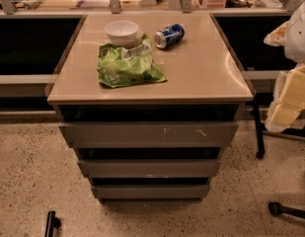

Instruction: Open middle drawer

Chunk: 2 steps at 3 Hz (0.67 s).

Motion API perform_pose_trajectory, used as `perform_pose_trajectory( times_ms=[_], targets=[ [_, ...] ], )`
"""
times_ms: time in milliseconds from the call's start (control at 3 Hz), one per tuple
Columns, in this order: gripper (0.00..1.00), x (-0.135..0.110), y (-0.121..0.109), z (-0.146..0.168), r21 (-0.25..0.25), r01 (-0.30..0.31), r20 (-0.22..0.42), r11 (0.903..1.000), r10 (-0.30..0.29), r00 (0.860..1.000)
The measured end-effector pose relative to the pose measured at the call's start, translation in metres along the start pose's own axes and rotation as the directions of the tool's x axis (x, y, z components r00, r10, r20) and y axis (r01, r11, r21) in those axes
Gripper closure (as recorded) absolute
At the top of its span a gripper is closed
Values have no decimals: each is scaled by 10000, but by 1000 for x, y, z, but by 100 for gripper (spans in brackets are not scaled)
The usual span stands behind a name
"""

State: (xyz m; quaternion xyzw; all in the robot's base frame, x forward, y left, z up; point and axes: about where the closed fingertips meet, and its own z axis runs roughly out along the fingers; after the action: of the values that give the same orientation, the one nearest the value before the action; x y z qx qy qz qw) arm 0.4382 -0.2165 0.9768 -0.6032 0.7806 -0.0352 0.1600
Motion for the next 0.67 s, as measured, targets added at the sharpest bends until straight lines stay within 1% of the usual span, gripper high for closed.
perform_pose_trajectory(
  times_ms=[333,667],
  targets=[
    [0,0,0,0,0,0,0,10000,0,10000],
    [0,8,0,13,-49,-293,238,9996,294,9993]
  ],
)
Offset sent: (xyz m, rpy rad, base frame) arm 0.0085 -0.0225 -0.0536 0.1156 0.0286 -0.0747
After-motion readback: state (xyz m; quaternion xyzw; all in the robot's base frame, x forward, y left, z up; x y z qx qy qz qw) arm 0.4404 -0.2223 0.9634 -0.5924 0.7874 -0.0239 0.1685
